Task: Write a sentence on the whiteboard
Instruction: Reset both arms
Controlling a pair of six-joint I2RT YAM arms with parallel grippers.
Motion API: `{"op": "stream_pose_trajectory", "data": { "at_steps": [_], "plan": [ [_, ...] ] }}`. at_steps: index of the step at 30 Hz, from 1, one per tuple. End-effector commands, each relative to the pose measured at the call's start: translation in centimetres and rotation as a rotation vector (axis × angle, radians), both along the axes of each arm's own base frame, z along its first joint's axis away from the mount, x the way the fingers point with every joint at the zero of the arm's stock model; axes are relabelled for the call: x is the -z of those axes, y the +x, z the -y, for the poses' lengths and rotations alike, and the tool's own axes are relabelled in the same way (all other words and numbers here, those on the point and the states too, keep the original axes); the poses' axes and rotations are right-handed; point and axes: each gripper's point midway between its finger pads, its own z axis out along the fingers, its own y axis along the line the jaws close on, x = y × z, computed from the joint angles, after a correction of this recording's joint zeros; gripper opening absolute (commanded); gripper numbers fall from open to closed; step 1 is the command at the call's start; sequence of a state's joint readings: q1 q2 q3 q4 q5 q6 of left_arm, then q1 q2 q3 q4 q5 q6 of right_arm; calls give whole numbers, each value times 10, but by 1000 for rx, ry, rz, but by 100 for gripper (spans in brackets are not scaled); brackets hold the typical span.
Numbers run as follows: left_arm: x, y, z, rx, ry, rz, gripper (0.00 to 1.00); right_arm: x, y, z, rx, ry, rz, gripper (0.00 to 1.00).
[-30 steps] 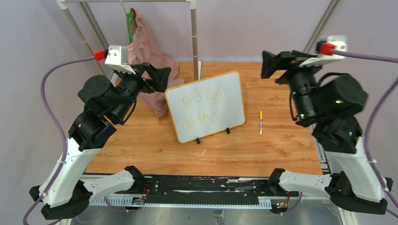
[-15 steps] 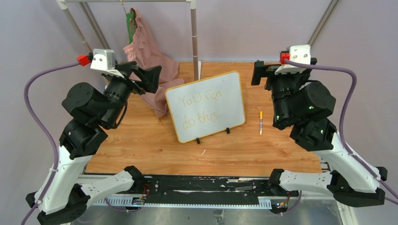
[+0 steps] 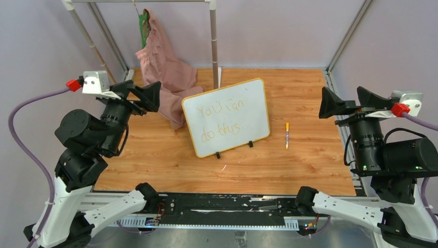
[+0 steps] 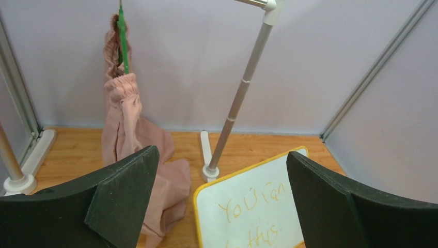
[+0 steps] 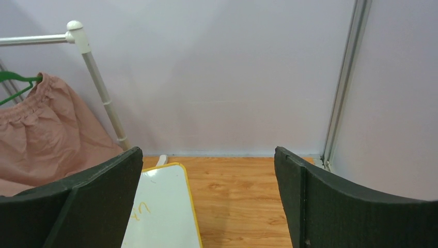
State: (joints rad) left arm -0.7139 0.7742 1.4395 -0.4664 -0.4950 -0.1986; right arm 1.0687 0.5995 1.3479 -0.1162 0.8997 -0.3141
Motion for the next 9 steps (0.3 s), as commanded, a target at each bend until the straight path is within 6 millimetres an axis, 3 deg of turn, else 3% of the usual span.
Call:
{"op": "stream_pose_trajectory", "data": {
  "at_steps": [1, 9],
  "plan": [
    [-8, -4, -6, -19, -41, 18, 100, 11, 1, -25, -101, -56, 21, 100],
    [-5, -3, -10, -38, -44, 14, 100, 25, 7, -38, -106, -58, 0, 100]
  ]
}}
